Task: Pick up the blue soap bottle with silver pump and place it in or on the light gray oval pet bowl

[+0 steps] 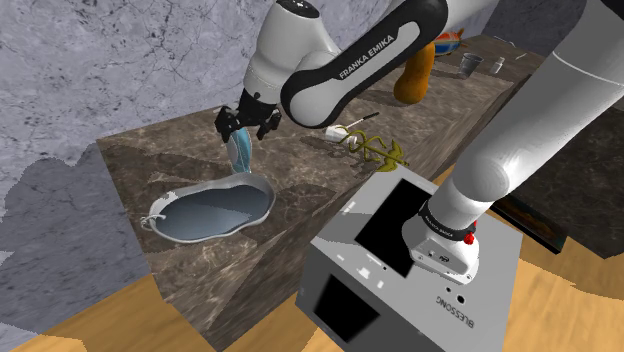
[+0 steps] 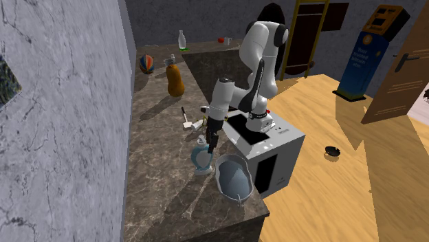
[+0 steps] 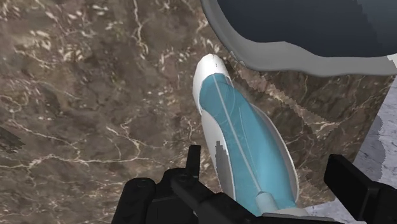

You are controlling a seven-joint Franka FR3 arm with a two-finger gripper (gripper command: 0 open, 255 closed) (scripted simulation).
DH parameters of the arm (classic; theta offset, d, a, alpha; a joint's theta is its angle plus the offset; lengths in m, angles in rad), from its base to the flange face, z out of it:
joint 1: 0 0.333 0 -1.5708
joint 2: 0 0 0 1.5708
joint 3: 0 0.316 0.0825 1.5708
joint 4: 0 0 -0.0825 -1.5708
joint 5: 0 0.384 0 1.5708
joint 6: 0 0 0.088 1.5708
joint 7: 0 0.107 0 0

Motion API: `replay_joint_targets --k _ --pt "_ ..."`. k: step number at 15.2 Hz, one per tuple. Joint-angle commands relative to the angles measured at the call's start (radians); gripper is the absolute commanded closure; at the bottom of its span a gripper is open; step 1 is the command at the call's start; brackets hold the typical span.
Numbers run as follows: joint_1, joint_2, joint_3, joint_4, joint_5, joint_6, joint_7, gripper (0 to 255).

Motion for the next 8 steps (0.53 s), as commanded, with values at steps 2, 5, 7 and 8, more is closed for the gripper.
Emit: replay_joint_targets --k 2,5,7,8 --pt "0.0 0.001 0.0 0.0 -0.001 0.001 0.001 0" --pt "0.0 0.001 0.0 0.0 -0.001 0.001 0.001 255" --pt "0.0 0.001 0.0 0.0 -0.001 0.001 0.0 255" --pt "0.0 0.001 0.0 0.0 -0.001 0.0 0.0 255"
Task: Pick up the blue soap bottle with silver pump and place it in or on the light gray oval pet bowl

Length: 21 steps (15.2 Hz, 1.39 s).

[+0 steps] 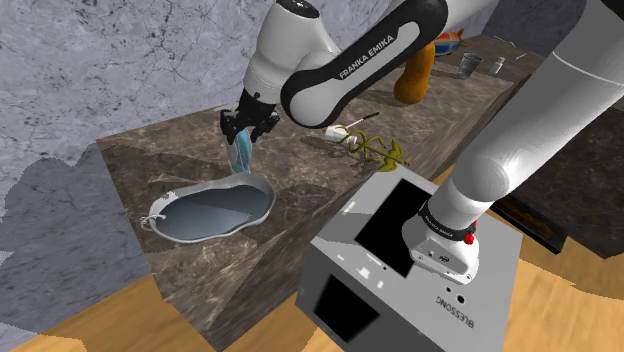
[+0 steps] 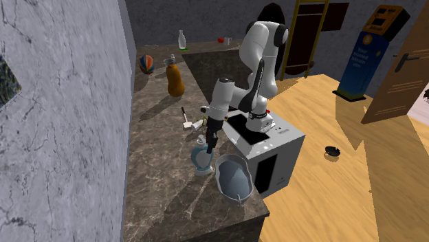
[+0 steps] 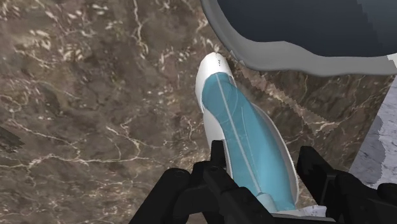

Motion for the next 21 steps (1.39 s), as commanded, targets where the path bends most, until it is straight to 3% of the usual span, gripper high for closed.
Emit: replay_joint_targets --k 1,5,12,21 --pt "0.0 0.0 0.0 0.0 0.0 0.0 0.0 255" --pt "0.0 0.001 0.0 0.0 0.0 0.0 0.0 255" --pt "0.021 -0.079 -0.018 0.034 0.098 -0.102 -0.073 255" --pt "0.04 -0.159 -0.047 0.094 0.159 -0.233 -0.119 255"
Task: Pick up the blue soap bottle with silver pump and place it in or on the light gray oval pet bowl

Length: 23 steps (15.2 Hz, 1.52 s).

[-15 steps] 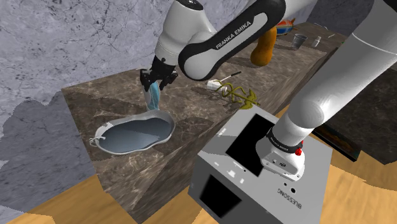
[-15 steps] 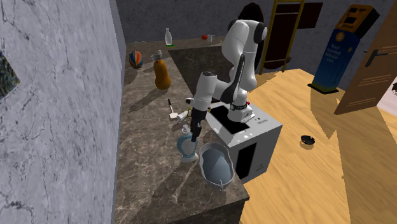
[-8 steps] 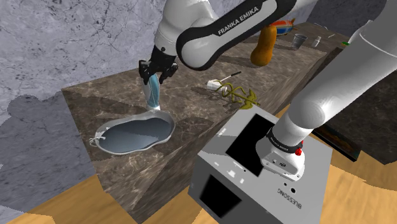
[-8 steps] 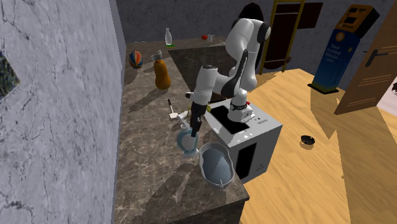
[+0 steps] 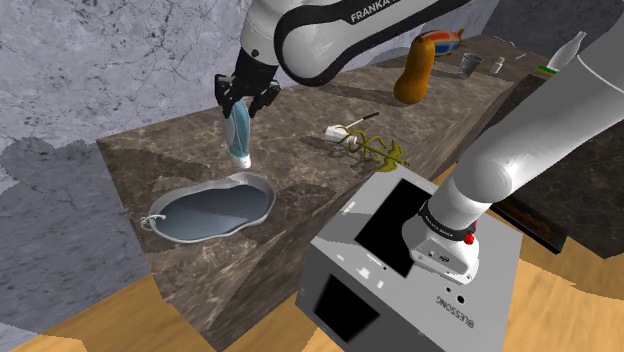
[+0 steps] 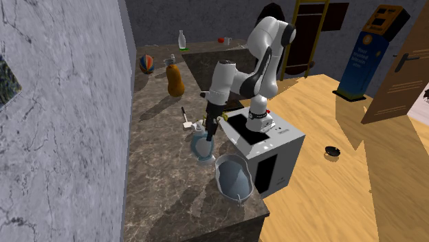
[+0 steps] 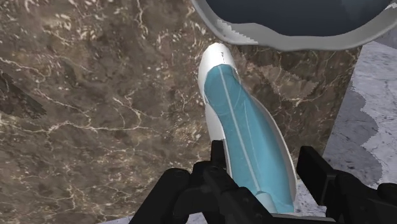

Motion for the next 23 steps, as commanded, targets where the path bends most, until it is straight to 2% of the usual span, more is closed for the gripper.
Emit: replay_joint_targets --k 1,17,23 --pt "0.003 -0.015 -0.007 0.015 0.01 -0.029 -0.008 255" --pt "0.01 -0.094 -0.046 0.158 0.037 -0.246 -0.032 255" --pt "0.044 -0.127 0.052 0.201 0.019 -0.304 0.119 255"
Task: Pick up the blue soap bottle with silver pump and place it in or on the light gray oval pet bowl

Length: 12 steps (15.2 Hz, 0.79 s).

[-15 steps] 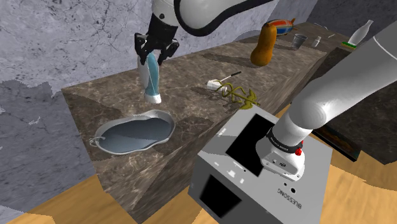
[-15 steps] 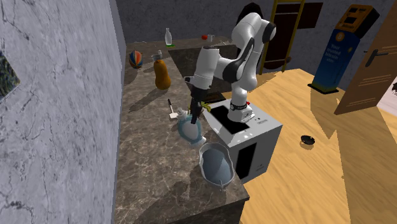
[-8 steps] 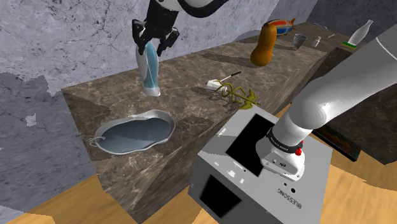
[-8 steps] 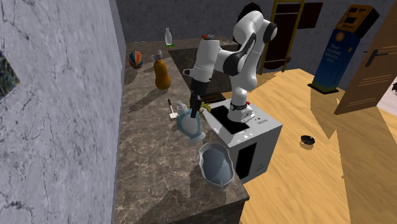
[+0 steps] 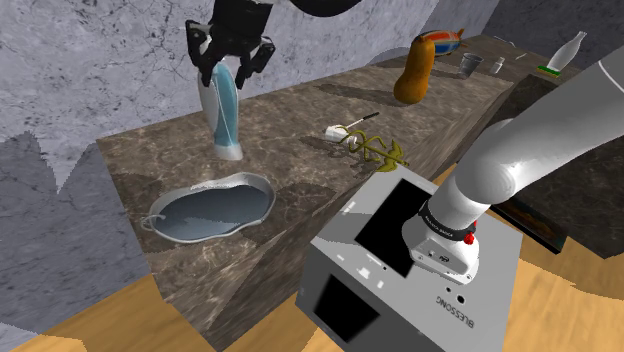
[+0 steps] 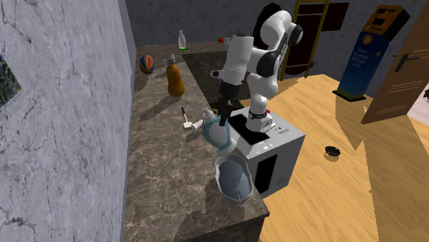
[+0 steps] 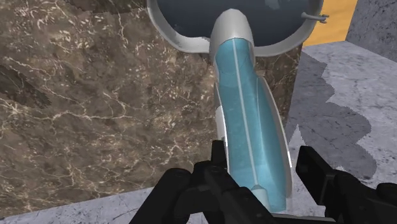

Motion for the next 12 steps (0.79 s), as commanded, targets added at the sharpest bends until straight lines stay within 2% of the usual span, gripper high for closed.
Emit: replay_joint_targets --k 1,7,12 --pt "0.007 0.001 0.037 0.023 -0.012 -0.017 0.055 255" --pt "0.021 0.017 0.16 0.118 -0.058 -0.086 0.224 255" --pt "0.02 0.025 0.173 0.058 -0.062 -0.019 0.233 255"
